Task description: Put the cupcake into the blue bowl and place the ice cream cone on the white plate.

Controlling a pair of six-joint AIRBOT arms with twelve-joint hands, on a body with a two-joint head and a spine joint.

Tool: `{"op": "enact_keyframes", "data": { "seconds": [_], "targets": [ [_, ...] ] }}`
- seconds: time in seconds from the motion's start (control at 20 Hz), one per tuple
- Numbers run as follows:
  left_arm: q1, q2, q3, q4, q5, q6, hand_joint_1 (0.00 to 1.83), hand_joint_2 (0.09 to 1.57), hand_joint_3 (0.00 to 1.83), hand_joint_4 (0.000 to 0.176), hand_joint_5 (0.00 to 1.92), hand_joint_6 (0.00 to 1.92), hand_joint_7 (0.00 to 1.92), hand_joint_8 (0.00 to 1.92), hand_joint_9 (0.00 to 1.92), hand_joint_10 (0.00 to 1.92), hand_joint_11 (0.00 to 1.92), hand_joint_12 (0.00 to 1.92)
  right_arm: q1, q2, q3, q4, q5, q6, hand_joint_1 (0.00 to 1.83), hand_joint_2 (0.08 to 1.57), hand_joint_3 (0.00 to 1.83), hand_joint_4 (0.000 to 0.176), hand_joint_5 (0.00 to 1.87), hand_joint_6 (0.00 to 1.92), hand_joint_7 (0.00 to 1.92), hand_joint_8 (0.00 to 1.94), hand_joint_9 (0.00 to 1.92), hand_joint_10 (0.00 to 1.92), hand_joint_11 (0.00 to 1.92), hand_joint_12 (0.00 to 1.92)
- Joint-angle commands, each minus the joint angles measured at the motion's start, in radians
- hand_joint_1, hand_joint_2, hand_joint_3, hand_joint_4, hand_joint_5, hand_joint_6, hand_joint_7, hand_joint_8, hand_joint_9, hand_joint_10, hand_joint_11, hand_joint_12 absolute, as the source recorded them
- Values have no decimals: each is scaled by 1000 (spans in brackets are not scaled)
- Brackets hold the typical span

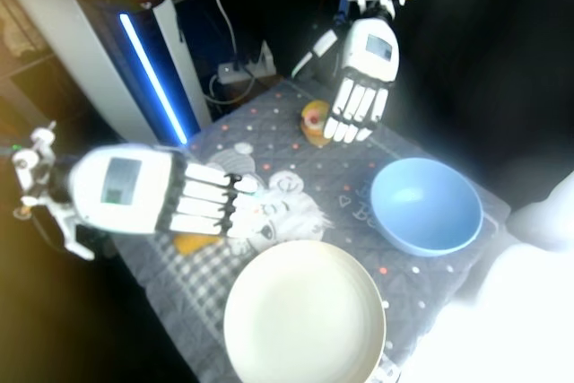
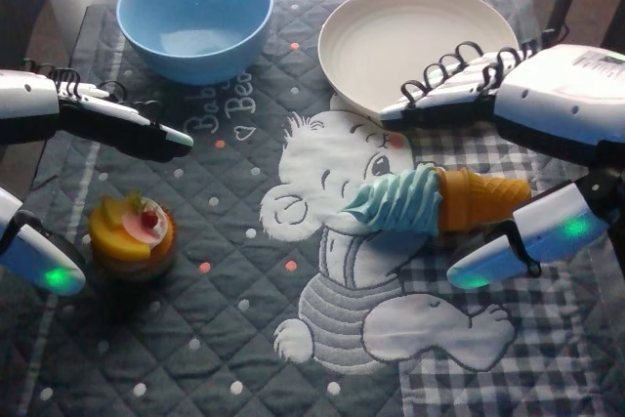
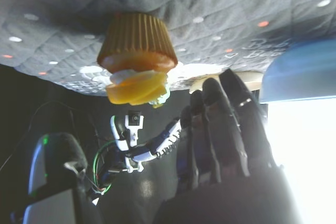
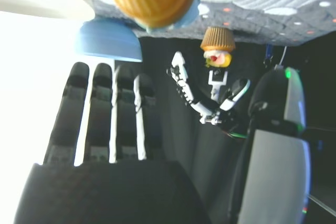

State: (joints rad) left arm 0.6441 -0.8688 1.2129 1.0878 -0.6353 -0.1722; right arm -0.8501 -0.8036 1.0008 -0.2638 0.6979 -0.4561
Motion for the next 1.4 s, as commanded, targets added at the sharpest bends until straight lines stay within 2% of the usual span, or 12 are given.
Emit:
{"op": "enact_keyframes", "data": {
  "seconds": [0.0,0.05,0.25,0.4,0.5,0.75,0.8,1.15,1.35],
  "targets": [
    [-14,-1,2,-49,-60,-8,712,781,0,0,329,0,433,0,461,2,114,862,2,3,5,42,135,6,714,723,4,0,468,21,429,7,357,6,277,93],
    [-14,-1,3,-49,-60,-8,723,775,0,0,329,0,445,1,503,6,166,839,-2,3,6,46,135,5,711,730,6,0,466,17,417,1,343,0,267,89],
    [-14,-3,2,-43,-56,-8,777,759,0,0,349,1,487,2,522,3,150,901,-27,-10,24,64,126,5,694,727,3,0,408,0,404,8,347,6,266,85],
    [-16,-3,0,-20,-54,-23,748,767,1,0,360,0,506,0,557,6,211,846,-31,-27,39,65,107,5,747,733,4,0,390,1,429,12,386,16,318,100],
    [-21,-6,-1,11,-50,-46,795,762,0,0,382,9,537,12,596,19,259,865,-39,-33,41,65,100,6,738,765,2,0,371,0,473,9,426,12,358,106],
    [-27,-20,1,65,-46,-85,798,767,0,0,419,8,542,2,587,3,242,892,-64,-50,45,79,96,6,798,789,5,0,398,13,513,14,514,31,449,140],
    [-31,-25,3,83,-43,-98,799,777,2,0,416,4,521,0,564,0,229,887,-66,-57,48,79,93,6,834,786,0,0,454,11,582,14,574,23,454,146],
    [-48,-57,20,152,-29,-133,821,776,0,0,435,1,532,0,537,0,206,809,-67,-109,87,80,57,6,820,800,2,0,390,0,492,0,526,0,400,122],
    [-54,-76,34,184,-18,-158,822,794,4,0,432,2,528,2,543,4,227,767,-67,-129,103,89,52,6,854,867,4,0,406,2,531,5,577,9,501,186]
  ]
}}
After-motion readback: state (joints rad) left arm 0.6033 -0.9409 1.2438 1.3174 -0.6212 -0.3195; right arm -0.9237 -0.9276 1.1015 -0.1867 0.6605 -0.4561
